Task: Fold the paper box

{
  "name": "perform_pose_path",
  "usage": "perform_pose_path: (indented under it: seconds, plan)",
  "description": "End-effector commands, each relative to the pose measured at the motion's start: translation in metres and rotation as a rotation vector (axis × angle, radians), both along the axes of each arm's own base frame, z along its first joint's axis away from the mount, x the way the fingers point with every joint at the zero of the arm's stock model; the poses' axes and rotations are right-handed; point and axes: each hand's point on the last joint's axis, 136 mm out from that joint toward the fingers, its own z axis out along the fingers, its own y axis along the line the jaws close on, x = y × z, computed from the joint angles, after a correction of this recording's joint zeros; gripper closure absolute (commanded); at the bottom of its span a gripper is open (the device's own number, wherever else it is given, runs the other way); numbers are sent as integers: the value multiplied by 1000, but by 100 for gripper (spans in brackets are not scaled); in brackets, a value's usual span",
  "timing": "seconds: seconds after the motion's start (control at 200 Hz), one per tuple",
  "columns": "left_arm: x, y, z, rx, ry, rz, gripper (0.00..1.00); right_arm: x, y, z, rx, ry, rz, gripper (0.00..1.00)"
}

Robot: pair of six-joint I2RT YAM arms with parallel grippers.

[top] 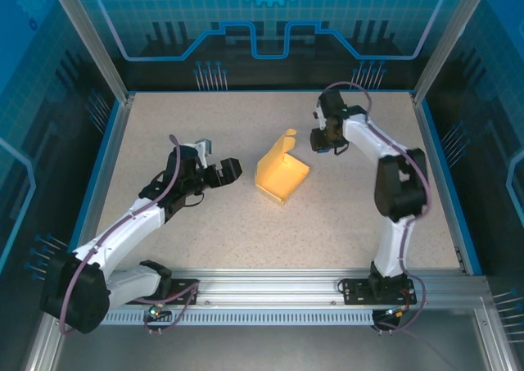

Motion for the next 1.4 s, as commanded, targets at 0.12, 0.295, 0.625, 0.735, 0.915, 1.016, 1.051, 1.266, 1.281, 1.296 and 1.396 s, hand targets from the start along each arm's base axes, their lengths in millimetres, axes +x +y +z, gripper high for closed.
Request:
perform_pose_path:
  seconds: [0.12, 0.295, 0.625, 0.735, 0.915, 1.016, 1.051, 1.266, 1.281, 1.296, 1.396]
  plan:
    - [-3, -1, 0, 27, -48, -31, 1, -72, 52, 40, 124, -171, 189, 54]
    - [-2, 2, -1, 37, -58, -20, 1, -97, 85, 27, 71, -216, 360, 55]
    - [-9, 4, -3, 34, -55, -14, 1, -84, 131, -10, 49, -212, 493, 55]
    - [-11, 8, -3, 43, -59, -5, 1, -78, 136, -23, 45, -197, 495, 55]
    - [-12, 10, -3, 49, -64, -1, 1, -74, 142, -41, 54, -172, 495, 54]
    - [-12, 10, -3, 54, -66, -2, 1, -73, 141, -50, 43, -166, 486, 54]
    - [-12, 10, -3, 55, -68, 0, 1, -73, 141, -52, 42, -164, 484, 53]
    - [-12, 11, -4, 65, -66, 1, 1, -71, 142, -54, 45, -161, 477, 48]
    - [-12, 11, -4, 65, -68, 1, 1, -71, 142, -54, 46, -161, 476, 47]
    - [-12, 12, -4, 68, -67, 1, 1, -71, 143, -53, 48, -162, 477, 46]
    - [-13, 13, -5, 78, -65, 1, 1, -71, 142, -48, 56, -170, 474, 43]
